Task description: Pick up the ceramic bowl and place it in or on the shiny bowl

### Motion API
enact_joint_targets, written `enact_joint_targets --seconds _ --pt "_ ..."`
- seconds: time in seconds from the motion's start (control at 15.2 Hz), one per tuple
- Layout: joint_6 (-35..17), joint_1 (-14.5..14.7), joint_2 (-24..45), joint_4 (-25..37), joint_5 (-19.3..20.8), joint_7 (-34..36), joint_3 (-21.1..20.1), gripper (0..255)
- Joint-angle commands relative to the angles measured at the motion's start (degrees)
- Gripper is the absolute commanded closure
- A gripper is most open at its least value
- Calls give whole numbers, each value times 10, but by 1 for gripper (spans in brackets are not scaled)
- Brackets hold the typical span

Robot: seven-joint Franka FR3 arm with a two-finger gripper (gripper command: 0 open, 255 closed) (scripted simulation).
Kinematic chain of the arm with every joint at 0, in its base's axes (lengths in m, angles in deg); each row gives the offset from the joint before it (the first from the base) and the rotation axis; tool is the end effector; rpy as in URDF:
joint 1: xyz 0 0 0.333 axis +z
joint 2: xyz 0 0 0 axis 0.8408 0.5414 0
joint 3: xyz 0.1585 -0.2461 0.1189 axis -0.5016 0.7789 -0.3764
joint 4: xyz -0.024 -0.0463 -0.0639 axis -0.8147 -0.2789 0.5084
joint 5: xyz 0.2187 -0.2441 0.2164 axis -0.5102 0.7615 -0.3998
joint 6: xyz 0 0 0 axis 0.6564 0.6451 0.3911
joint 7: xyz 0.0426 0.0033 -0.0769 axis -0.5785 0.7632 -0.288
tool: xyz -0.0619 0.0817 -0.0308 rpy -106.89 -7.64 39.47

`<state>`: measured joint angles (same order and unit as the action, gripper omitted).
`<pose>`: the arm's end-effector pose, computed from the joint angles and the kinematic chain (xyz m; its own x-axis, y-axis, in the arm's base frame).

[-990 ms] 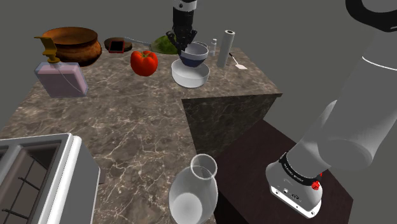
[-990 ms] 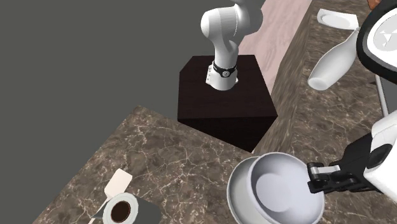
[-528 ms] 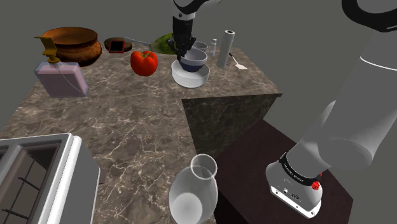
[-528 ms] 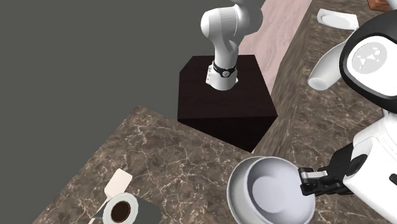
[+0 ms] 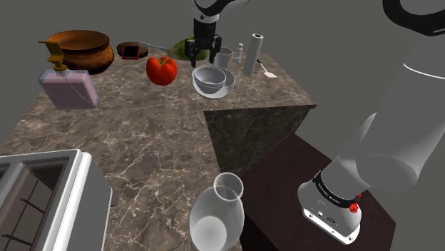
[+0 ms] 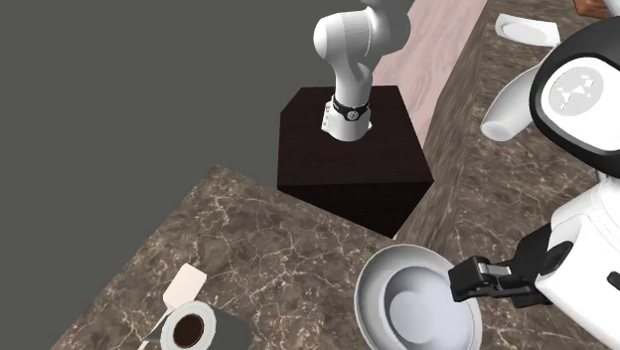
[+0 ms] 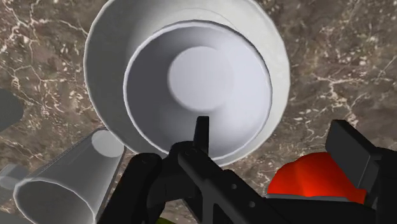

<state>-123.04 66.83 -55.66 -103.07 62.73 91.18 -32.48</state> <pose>0.6173 0.0924 0.4426 0.9916 -0.1188 0.0509 -0.1214 -0.9913 0.0506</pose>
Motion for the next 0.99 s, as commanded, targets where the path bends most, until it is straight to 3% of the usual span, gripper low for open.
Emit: enact_joint_targets --seconds 0.0,0.13,0.4,0.92 --pt "0 0 0 0 0 0 0 0" --pt "0 0 0 0 0 0 0 0" --pt "68 2 -16 52 -1 -1 -2 0" --pt "68 2 -16 52 -1 -1 -1 0"
